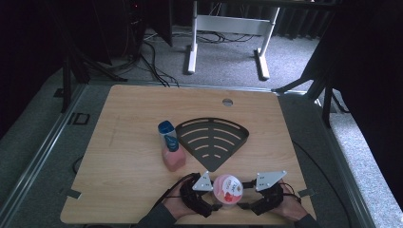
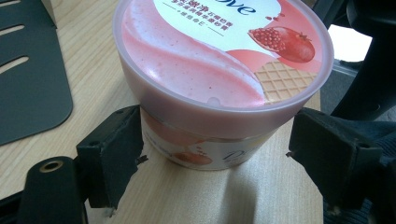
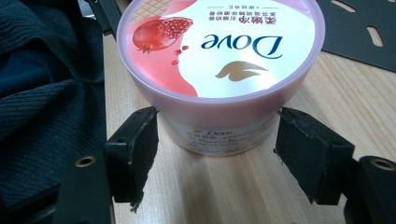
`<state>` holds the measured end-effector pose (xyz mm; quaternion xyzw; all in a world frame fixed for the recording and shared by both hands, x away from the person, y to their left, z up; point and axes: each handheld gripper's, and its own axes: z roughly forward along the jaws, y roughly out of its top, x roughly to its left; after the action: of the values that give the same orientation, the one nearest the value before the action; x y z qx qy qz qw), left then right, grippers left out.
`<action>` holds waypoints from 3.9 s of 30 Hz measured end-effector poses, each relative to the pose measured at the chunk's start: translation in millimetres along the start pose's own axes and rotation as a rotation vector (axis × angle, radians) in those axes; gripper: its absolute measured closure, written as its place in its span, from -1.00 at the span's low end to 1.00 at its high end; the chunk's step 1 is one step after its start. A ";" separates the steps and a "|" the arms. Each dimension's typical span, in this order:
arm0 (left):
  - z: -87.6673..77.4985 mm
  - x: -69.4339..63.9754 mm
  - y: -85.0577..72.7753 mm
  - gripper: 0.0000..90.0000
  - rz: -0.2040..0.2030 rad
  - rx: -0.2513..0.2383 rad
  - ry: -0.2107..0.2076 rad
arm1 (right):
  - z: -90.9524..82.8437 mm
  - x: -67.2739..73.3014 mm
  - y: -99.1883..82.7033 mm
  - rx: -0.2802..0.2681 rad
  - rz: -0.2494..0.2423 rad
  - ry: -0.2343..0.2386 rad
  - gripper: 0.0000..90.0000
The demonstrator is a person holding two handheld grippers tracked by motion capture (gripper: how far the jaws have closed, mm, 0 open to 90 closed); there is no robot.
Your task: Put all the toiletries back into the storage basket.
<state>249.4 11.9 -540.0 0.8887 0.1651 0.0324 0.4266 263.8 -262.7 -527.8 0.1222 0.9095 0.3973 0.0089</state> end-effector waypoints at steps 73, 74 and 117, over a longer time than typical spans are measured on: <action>-6.8 29.6 26.5 -0.61 0.059 -0.016 0.090 | 0.3 -29.0 29.9 -0.002 -0.044 -0.083 -0.56; -7.2 30.4 27.6 -0.61 0.058 -0.018 0.092 | -0.1 -29.9 30.7 -0.003 -0.045 -0.084 -0.57; -12.0 56.7 65.4 -0.61 0.062 -0.038 0.173 | -19.6 -68.6 63.3 0.005 -0.097 -0.127 -0.62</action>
<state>317.8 1.0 -486.8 0.8790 0.1732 0.1253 0.4263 341.7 -251.1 -474.1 0.1029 0.9130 0.3854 0.0855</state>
